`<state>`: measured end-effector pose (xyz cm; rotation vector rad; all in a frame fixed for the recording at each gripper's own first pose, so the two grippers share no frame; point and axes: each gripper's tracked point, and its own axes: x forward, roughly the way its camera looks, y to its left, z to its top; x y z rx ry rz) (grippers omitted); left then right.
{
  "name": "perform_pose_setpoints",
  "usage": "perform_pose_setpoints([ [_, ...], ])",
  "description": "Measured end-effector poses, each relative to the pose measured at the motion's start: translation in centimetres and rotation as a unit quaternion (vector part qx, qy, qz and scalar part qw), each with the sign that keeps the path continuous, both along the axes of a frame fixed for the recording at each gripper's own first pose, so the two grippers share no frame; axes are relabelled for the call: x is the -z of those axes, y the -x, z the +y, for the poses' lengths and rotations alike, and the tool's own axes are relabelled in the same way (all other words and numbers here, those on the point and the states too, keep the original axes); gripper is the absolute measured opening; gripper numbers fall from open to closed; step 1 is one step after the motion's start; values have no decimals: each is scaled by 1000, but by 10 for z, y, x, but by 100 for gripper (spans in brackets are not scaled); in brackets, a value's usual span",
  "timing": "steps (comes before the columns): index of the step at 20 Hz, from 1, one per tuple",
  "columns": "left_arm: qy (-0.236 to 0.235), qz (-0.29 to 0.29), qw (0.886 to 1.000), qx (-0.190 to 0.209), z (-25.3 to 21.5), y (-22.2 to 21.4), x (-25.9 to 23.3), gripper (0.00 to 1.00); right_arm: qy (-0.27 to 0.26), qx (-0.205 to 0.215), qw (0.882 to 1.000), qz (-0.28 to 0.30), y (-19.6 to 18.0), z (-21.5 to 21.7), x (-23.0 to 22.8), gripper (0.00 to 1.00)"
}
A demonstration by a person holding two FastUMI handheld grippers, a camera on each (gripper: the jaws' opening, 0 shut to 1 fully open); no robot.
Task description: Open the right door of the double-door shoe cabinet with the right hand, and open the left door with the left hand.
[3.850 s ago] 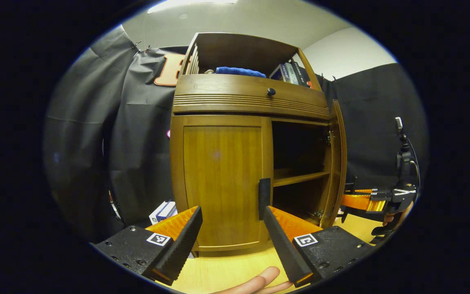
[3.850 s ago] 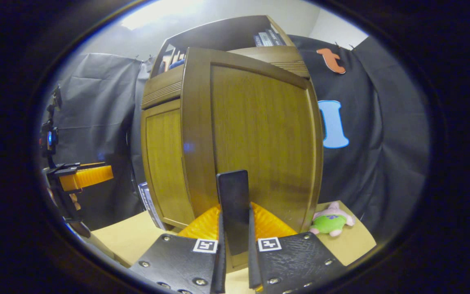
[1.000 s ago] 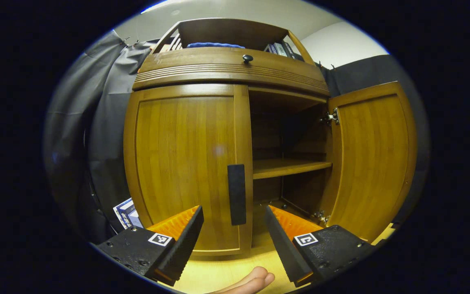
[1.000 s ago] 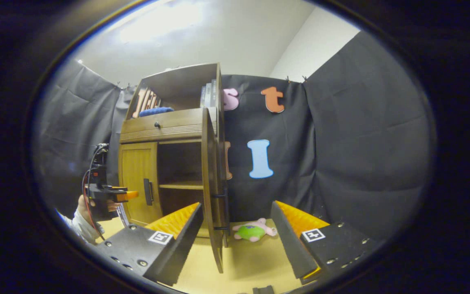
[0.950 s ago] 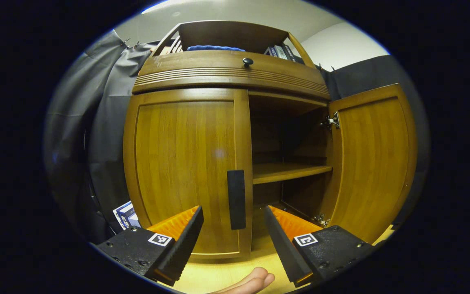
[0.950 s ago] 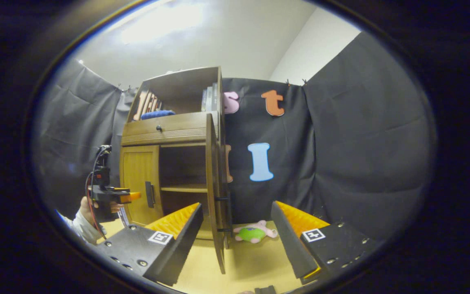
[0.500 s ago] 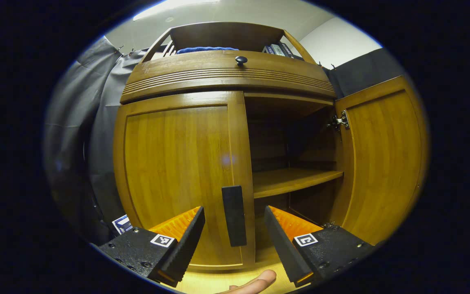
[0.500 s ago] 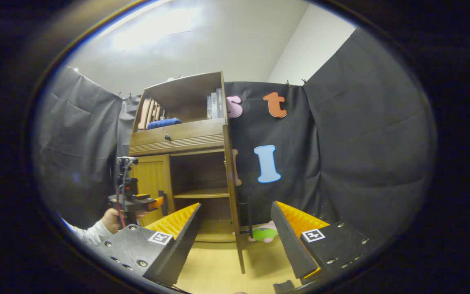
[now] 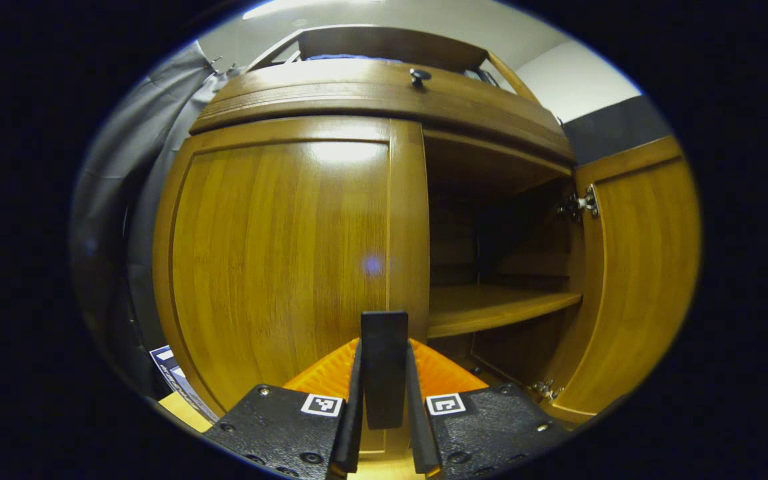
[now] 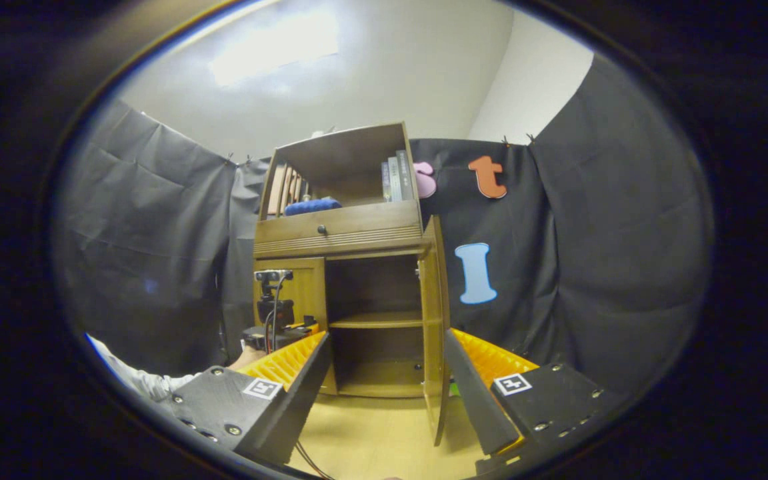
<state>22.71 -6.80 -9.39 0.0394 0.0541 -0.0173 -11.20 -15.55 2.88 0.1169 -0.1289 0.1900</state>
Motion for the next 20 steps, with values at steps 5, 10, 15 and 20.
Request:
perform_pose_setpoints([
  [5, -10, 23, 1000, 17, -3, 11, -2, 32, 8, 1, 1000, -7, 5, 9, -11, 99],
  [10, -12, 37, 998, 44, -2, 41, -3, 31, 4, 10, 1000, 0, 10, 6, -10, 96],
  [15, 6, 47, 996, 75, 2, 75, -8, 32, 3, 18, 1000, 14, 13, 7, -1, 99],
  [20, 19, 53, 993, 106, 10, 107, -14, 31, -3, -8, 1000, 6, 15, 31, -4, 99],
])
